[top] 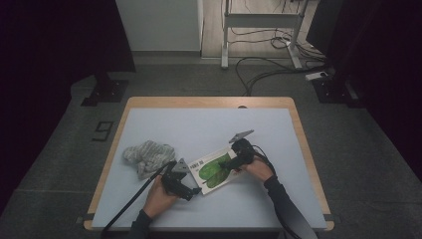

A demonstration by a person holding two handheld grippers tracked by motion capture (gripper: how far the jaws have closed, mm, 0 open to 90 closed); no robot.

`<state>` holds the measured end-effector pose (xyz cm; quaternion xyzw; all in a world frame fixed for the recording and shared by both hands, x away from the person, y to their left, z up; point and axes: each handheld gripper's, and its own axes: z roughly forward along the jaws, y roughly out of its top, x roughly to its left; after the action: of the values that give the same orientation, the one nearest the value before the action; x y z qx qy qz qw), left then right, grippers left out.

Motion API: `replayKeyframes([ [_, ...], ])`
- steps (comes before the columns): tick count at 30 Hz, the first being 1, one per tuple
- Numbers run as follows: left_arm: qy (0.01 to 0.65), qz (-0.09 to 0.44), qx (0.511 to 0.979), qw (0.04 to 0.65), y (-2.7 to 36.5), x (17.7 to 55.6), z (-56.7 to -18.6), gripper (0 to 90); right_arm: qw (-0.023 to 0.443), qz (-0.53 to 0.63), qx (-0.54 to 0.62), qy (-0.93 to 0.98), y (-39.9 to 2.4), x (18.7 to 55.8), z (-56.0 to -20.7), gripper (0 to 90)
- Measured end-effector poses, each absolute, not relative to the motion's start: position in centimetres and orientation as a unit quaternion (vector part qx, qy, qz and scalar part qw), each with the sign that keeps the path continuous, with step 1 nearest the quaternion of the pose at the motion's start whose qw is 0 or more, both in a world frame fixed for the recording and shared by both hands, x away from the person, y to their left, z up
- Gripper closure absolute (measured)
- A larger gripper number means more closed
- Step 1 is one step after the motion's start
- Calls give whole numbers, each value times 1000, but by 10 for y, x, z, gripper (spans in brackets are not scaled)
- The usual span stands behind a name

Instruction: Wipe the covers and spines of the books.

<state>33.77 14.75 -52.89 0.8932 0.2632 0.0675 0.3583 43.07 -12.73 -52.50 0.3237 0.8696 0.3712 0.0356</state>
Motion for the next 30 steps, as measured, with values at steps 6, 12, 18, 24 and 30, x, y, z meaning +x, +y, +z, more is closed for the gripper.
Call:
replayKeyframes([
  [6,263,67,893,358,148,338,-529,0,9,388,343,855,-130,433,-523,0],
  [12,264,67,893,358,148,338,-529,0,20,400,339,851,-131,429,-513,0],
  [18,264,67,893,358,148,338,-529,0,29,412,335,847,-133,423,-501,0],
  [24,264,67,893,358,148,338,-529,0,23,418,340,842,-138,415,-499,0],
  [30,264,67,893,358,148,338,-529,0,13,425,346,837,-143,411,-499,0],
])
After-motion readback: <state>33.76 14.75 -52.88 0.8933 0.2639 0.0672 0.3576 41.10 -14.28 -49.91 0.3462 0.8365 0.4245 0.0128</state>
